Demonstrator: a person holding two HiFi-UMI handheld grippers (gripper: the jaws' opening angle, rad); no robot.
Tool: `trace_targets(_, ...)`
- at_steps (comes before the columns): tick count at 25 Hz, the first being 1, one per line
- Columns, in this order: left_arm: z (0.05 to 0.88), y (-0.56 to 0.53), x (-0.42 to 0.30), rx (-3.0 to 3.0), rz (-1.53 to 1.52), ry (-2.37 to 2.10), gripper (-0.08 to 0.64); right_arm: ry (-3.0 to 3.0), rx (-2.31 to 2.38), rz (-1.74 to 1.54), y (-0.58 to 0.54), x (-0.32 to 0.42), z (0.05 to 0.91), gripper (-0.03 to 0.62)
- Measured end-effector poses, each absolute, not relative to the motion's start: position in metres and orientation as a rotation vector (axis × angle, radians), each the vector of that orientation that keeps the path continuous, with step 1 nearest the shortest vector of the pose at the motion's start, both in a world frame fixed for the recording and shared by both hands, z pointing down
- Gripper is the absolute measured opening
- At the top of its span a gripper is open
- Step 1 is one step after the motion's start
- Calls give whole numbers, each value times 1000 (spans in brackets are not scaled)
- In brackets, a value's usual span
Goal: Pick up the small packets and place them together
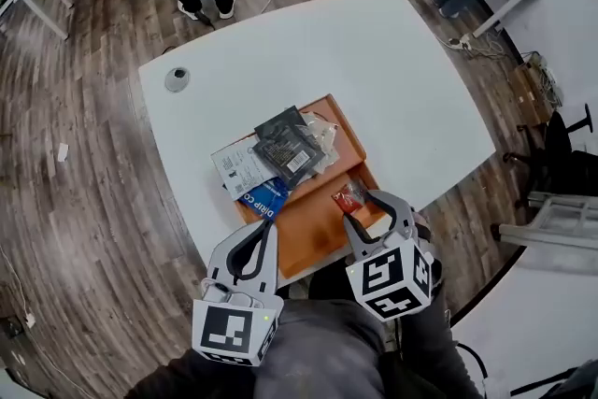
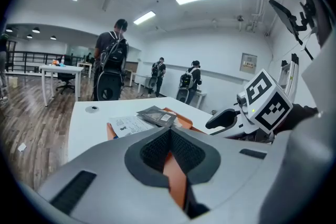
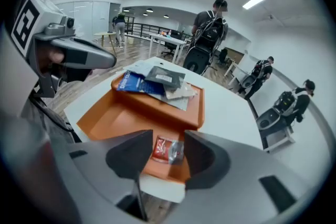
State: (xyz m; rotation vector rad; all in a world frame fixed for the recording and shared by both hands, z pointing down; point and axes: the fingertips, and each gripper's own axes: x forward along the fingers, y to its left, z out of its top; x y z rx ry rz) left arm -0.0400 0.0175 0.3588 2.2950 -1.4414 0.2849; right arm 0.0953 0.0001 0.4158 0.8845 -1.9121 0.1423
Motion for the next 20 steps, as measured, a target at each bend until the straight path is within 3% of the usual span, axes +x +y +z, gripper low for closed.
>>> trace_targets(20,378,-11,-44,2238,330,-1453,-3,-1792,644,193,-4,92,479,184)
